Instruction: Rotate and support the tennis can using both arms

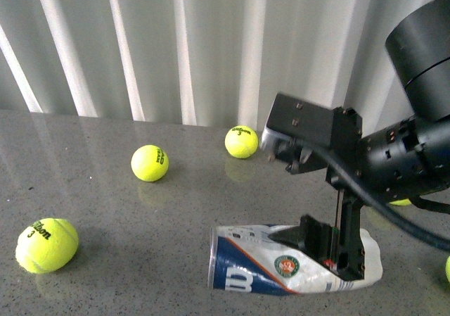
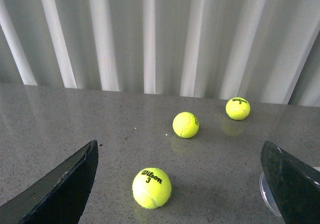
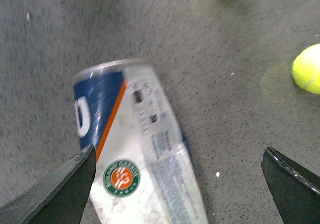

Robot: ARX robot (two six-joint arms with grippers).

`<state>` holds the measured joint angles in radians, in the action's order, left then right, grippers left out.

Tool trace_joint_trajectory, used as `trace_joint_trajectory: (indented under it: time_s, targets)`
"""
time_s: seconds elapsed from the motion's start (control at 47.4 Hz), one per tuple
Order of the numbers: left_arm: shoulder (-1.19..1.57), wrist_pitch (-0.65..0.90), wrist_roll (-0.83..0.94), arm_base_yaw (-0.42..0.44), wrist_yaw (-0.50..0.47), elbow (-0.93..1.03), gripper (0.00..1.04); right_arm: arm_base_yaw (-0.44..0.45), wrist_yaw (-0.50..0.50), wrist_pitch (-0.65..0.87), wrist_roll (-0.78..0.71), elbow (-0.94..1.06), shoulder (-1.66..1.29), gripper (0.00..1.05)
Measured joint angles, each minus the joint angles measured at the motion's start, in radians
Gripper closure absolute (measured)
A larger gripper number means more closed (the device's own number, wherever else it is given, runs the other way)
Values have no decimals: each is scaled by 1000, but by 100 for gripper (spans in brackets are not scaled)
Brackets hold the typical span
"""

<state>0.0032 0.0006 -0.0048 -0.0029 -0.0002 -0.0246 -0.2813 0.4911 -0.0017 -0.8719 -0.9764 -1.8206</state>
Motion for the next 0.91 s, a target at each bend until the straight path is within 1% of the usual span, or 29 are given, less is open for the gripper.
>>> trace_joint_trajectory:
  time_s: [0.063,0.084,0.105,0.148,0.211,0.232,0.253,0.295,0.401,0.443,0.485,0.506,0.527,0.569,0.59,0.612,0.654,0.675,0.717,0.738,0.78,0.801,0.907]
  targets:
    - [0,0,0,0,0,0,7,16,9,55,163,16,60,7]
    - [0,0,0,0,0,0,7,24,-9,77,257,22,87,7]
    - [0,0,0,0,0,0,7,31,-30,91,316,26,106,7]
    - [0,0,0,0,0,0,7,52,-119,115,470,36,150,7]
    - [0,0,0,0,0,0,7,86,-267,94,671,49,204,7]
    - [0,0,0,0,0,0,7,95,-312,89,718,53,217,7]
    - [0,0,0,0,-1,0,7,100,-332,87,747,55,222,7]
    - [0,0,0,0,0,0,7,115,-376,84,861,60,233,7]
    - [0,0,0,0,0,0,7,132,-393,81,984,67,234,7]
    - [0,0,0,0,0,0,7,132,-391,80,1004,69,233,7]
    - [0,0,0,0,1,0,7,125,-427,136,1005,88,225,9]
    - [0,0,0,0,1,0,7,121,-477,233,995,121,223,12]
    - [0,0,0,0,0,0,7,119,-502,288,987,140,222,14]
    - [0,0,0,0,0,0,7,116,-592,498,952,222,221,21]
    - [0,0,0,0,0,0,7,116,-618,592,935,263,222,24]
    - [0,0,0,0,0,0,7,116,-624,636,929,284,224,26]
    - [-1,0,0,0,-4,0,7,120,-628,786,913,358,238,33]
    - [0,0,0,0,-5,0,7,121,-628,816,909,374,243,35]
    - [0,0,0,0,-4,0,7,127,-625,917,896,430,271,42]
    - [0,0,0,0,-4,0,7,129,-624,935,894,441,279,44]
    - [0,0,0,0,-3,0,7,139,-620,988,887,483,316,51]
    - [0,0,0,0,-3,0,7,142,-618,996,886,492,326,53]
    - [0,0,0,0,0,0,7,170,-610,1019,879,579,410,71]
